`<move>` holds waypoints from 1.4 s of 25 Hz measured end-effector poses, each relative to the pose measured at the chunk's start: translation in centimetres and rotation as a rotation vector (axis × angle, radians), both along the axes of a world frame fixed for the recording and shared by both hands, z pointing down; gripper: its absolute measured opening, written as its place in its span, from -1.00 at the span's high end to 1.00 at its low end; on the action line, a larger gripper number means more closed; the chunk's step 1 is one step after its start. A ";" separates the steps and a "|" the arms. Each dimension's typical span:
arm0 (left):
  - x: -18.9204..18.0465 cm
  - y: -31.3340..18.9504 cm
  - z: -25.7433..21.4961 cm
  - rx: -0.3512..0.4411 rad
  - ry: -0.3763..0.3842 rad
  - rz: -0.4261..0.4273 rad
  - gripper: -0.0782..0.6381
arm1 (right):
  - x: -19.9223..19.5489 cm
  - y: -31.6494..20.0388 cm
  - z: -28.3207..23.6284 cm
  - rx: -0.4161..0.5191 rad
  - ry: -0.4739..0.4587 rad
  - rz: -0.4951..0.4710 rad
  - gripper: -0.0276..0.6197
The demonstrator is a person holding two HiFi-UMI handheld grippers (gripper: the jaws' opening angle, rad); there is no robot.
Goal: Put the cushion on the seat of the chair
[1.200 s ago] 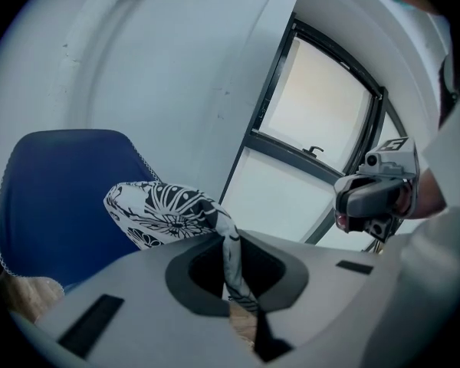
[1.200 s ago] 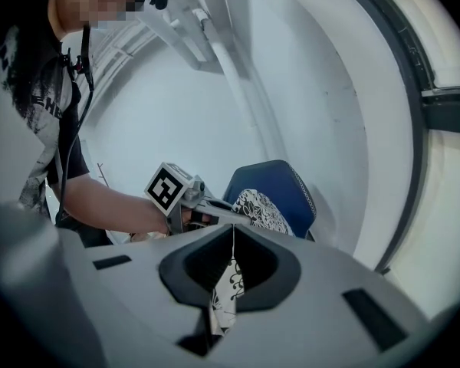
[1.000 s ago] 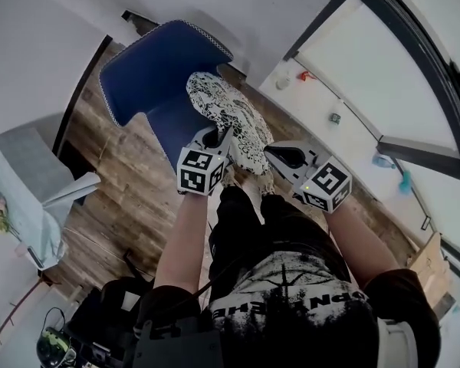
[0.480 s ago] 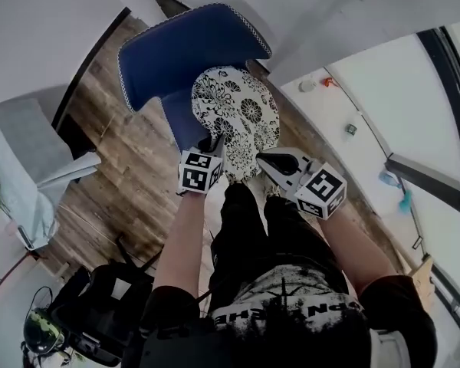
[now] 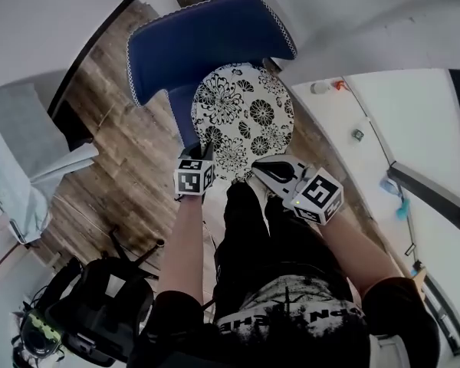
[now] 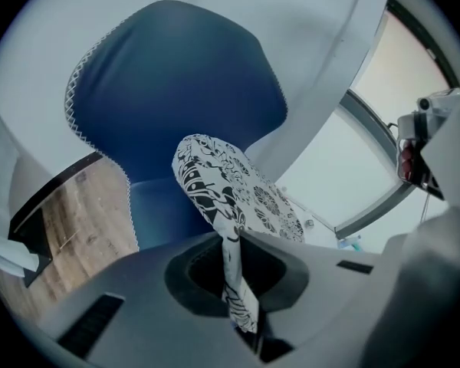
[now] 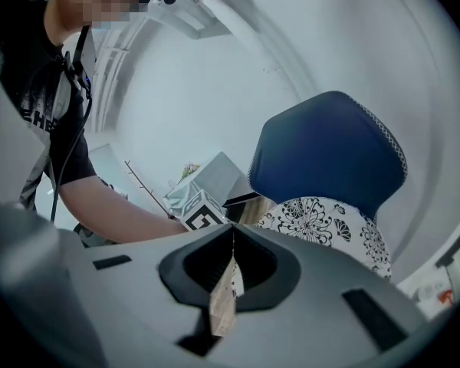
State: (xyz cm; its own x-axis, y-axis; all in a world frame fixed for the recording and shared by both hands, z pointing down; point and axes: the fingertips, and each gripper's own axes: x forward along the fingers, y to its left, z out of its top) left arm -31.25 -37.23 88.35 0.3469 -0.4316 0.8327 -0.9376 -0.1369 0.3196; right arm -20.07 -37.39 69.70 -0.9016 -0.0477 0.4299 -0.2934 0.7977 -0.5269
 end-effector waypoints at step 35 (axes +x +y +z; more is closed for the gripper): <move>-13.7 4.6 18.1 -0.160 -0.088 -0.307 0.12 | -9.0 2.9 11.1 -0.095 0.062 -0.130 0.86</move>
State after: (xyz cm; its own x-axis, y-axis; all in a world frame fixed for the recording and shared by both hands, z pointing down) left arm -45.00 -32.67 106.43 0.1449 -0.3660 0.9193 -0.9523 0.2006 0.2300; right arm -29.07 -34.46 80.83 -0.8691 0.1116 0.4819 -0.2249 0.7784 -0.5860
